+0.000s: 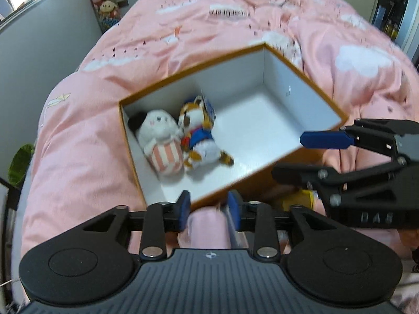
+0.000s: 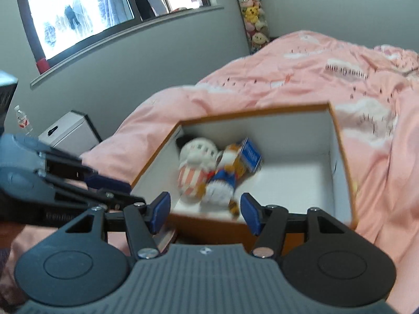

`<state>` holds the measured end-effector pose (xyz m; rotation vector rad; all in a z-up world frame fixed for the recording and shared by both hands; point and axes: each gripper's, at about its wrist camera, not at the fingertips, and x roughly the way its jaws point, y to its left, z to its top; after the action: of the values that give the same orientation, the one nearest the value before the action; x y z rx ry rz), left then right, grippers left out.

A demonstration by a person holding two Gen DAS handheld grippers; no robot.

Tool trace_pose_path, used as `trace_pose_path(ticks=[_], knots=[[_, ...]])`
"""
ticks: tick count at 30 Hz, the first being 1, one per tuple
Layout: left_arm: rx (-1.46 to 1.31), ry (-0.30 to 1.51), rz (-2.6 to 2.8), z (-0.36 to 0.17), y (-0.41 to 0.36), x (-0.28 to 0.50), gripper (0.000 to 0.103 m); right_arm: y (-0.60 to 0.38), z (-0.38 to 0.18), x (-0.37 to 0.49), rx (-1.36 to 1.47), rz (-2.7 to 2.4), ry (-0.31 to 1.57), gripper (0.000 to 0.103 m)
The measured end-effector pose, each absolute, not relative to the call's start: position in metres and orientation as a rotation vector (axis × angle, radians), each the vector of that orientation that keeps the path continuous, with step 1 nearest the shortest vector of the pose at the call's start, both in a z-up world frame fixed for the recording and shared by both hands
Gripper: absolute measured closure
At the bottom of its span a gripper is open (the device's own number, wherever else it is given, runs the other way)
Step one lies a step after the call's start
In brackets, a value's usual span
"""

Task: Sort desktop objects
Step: 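Withdraw both tools from the box toward the pile of items, then grasp the pink pouch with the left tool while the right tool grasps the pink glasses case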

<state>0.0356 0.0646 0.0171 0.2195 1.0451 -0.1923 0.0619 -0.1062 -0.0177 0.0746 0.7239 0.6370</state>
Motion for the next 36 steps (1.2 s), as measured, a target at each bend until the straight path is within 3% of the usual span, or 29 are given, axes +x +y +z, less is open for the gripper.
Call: trace_pose_path(ticks=[12, 20, 22, 24, 36], knots=[[0.211, 1.165, -0.068, -0.001, 0.07, -0.001, 0.036, -0.099, -0.065, 0.047, 0.077, 0.644, 0.92, 0.041], [0.184, 1.21, -0.068, -0.022, 0.07, -0.006, 0.036, -0.101, -0.074, 0.046, 0.087, 0.64, 0.968, 0.04], [0.199, 1.207, -0.06, -0.026, 0.069, -0.006, 0.04, -0.102, -0.075, 0.047, 0.092, 0.636, 0.976, 0.04], [0.21, 1.206, -0.057, -0.03, 0.068, -0.007, 0.056, -0.102, -0.077, 0.048, 0.096, 0.631, 0.986, 0.04], [0.176, 1.144, -0.143, -0.025, 0.062, -0.012, 0.068, -0.106, -0.076, 0.049, 0.116, 0.61, 0.991, 0.04]])
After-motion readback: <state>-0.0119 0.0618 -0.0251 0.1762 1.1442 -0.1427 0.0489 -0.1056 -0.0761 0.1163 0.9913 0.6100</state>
